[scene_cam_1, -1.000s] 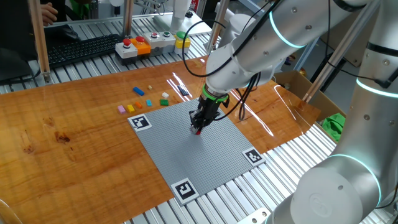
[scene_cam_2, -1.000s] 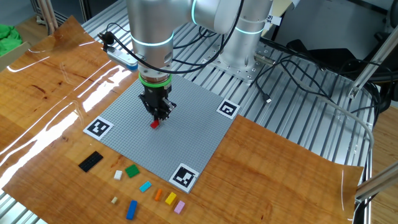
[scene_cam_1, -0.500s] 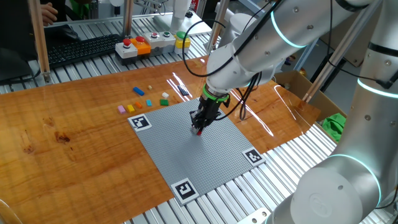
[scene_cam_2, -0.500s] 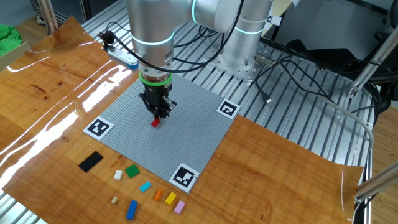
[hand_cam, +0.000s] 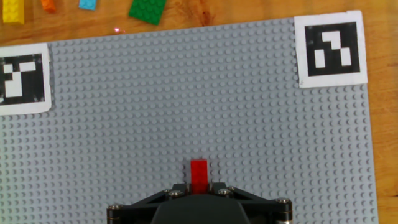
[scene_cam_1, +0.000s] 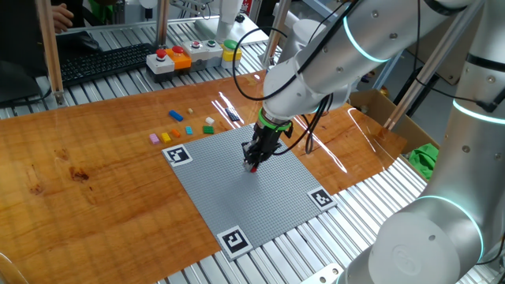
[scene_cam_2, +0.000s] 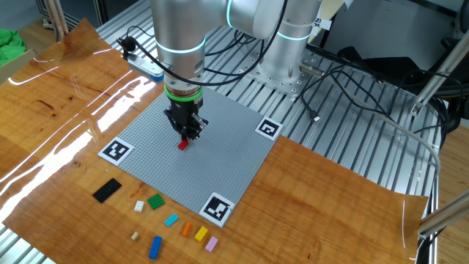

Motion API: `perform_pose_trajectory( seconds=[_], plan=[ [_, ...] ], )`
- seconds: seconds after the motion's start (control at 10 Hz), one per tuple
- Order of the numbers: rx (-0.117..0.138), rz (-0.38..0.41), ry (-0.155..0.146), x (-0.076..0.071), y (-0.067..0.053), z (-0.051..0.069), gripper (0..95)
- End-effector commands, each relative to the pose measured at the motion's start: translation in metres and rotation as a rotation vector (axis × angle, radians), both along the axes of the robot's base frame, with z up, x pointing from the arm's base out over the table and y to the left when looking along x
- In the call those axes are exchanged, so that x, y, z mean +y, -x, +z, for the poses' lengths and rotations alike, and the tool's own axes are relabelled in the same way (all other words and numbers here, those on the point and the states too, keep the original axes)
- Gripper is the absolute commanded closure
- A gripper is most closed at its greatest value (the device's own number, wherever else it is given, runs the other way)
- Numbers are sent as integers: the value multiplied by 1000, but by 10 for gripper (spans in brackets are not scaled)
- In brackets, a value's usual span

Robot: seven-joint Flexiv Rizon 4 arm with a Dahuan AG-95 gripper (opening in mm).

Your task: Stack small Lego blocks randomly, one at a time

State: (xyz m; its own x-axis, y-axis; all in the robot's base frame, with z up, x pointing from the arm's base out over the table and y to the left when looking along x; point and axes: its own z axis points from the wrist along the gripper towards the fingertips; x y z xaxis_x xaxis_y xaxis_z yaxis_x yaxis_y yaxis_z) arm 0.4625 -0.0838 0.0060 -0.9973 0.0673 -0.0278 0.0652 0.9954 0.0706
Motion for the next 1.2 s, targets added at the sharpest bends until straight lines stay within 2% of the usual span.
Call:
perform_pose_trajectory(
  seconds=[0.1,0.4,0.6,0.7,0.9,1.0,1.2],
  plan=[
    [0,-5,4,-1,0,0,570],
    [1,-7,5,0,0,0,570],
    [6,-1,6,0,-1,5,570],
    [13,7,14,2,-1,11,760],
    [19,14,19,3,-2,18,760],
    [18,30,26,3,-2,19,950],
    [17,28,27,3,-2,21,950]
  ],
)
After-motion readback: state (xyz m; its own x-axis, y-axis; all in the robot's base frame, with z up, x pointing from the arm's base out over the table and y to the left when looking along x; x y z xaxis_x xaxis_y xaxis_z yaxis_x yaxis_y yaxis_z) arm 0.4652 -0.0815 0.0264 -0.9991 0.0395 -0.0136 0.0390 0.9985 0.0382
